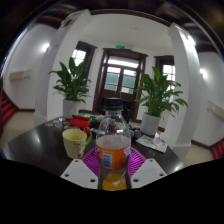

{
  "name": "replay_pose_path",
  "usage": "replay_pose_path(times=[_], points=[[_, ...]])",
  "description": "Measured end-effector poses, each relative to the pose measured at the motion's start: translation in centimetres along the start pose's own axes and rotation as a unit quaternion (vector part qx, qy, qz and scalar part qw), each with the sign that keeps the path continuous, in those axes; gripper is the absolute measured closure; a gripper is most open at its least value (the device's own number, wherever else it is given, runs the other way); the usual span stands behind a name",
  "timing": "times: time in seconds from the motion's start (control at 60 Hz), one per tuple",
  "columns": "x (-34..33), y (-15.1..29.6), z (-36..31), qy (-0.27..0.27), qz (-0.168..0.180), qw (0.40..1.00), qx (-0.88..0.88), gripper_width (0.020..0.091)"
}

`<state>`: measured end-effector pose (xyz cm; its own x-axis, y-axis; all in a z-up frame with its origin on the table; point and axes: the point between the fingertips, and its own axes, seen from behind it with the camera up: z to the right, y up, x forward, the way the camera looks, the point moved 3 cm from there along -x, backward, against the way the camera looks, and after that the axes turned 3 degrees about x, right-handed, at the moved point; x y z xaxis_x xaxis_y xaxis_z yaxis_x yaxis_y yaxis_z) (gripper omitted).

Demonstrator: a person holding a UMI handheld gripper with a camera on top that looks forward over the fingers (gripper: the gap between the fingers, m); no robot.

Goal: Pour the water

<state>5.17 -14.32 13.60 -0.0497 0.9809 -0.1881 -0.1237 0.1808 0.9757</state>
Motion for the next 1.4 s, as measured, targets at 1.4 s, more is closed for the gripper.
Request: replay_pose_path(times=[1.4], points=[[12.7, 6.7, -1.0, -0.055, -0.019, 0.673, -0.738, 0.0784]])
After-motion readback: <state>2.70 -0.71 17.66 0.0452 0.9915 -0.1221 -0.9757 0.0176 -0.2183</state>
